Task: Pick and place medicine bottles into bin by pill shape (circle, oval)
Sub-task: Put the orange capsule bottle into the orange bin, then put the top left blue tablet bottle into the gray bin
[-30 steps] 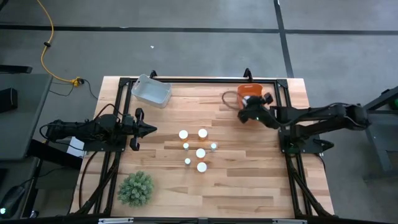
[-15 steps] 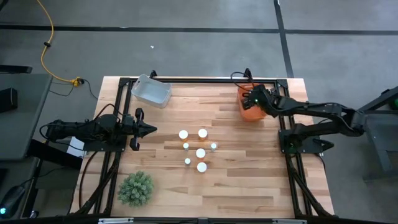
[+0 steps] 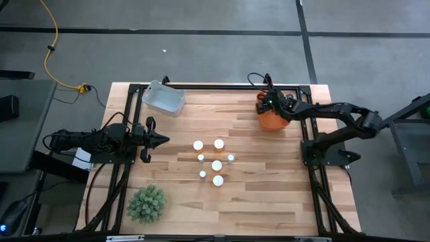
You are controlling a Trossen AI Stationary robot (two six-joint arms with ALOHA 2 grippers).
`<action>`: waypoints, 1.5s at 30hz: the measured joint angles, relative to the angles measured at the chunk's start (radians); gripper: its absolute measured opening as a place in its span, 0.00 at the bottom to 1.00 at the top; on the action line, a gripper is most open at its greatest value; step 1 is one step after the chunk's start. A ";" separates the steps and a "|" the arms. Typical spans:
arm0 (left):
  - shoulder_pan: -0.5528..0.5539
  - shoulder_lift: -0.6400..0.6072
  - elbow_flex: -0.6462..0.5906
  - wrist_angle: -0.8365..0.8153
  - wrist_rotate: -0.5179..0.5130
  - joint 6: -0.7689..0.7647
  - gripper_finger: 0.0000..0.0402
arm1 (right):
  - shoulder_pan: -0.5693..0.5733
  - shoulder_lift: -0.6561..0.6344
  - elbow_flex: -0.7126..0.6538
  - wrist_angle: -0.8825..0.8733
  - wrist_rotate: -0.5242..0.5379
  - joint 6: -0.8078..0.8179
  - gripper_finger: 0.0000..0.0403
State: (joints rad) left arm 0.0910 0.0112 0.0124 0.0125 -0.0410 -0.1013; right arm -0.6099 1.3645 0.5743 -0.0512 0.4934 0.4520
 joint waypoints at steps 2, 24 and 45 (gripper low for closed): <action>0.000 0.000 0.000 0.000 0.000 0.000 0.00 | 0.000 0.018 0.000 0.011 -0.002 -0.004 0.50; 0.000 0.000 0.000 0.000 0.000 0.000 0.00 | 0.001 0.041 0.000 0.034 0.009 -0.033 0.67; 0.000 0.000 0.000 0.000 0.000 0.000 0.00 | 0.297 -0.360 0.000 0.180 -0.267 -0.320 0.69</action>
State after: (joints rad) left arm 0.0910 0.0113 0.0124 0.0124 -0.0410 -0.1013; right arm -0.3130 1.0045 0.5739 0.1287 0.2260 0.1323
